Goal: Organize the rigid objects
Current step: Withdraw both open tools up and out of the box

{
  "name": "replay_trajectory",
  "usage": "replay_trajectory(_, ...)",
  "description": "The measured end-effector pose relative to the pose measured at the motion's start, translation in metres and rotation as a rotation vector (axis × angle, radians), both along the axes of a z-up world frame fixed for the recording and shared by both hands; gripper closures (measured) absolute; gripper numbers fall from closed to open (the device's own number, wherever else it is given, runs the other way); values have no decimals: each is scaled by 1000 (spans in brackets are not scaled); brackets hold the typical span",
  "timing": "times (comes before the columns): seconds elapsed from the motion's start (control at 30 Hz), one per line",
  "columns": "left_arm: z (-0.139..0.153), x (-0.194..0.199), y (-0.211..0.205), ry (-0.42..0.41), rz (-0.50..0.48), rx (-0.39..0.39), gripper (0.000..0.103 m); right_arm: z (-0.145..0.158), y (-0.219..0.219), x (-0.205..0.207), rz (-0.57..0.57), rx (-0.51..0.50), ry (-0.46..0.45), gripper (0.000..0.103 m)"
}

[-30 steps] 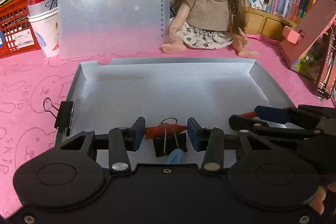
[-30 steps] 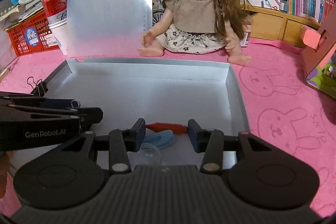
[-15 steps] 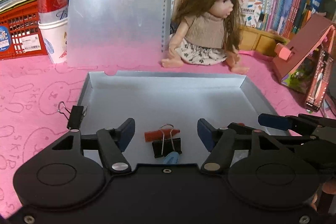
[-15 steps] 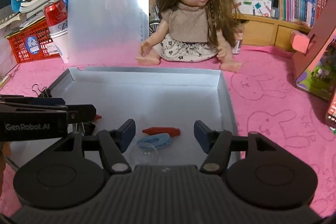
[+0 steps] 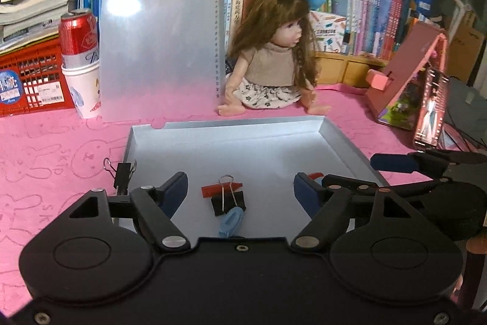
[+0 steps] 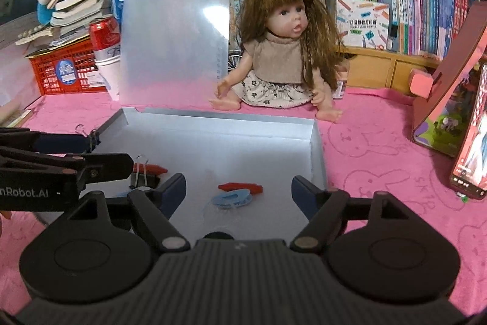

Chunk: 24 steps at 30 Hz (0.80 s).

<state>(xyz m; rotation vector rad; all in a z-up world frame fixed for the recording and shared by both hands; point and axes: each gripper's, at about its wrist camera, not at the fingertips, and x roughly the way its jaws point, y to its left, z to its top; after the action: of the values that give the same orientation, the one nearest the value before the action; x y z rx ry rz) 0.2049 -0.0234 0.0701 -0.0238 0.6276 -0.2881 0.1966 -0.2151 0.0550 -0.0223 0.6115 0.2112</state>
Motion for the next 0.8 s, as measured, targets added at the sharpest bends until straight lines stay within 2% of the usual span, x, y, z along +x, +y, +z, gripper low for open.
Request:
replay_trajectory(0.23,4,-35,6,-16,-28,-16,26,9,2,-27,47,-21,-38,15)
replay_trajectory(0.5,3,-69,11,-17,-49,-36,25,16,-2,-56,75,1,-70,12)
replay_trajectory(0.8,-1,-100,12,-46,-72,-11,25,14,-5,-82,99,1,-91,9)
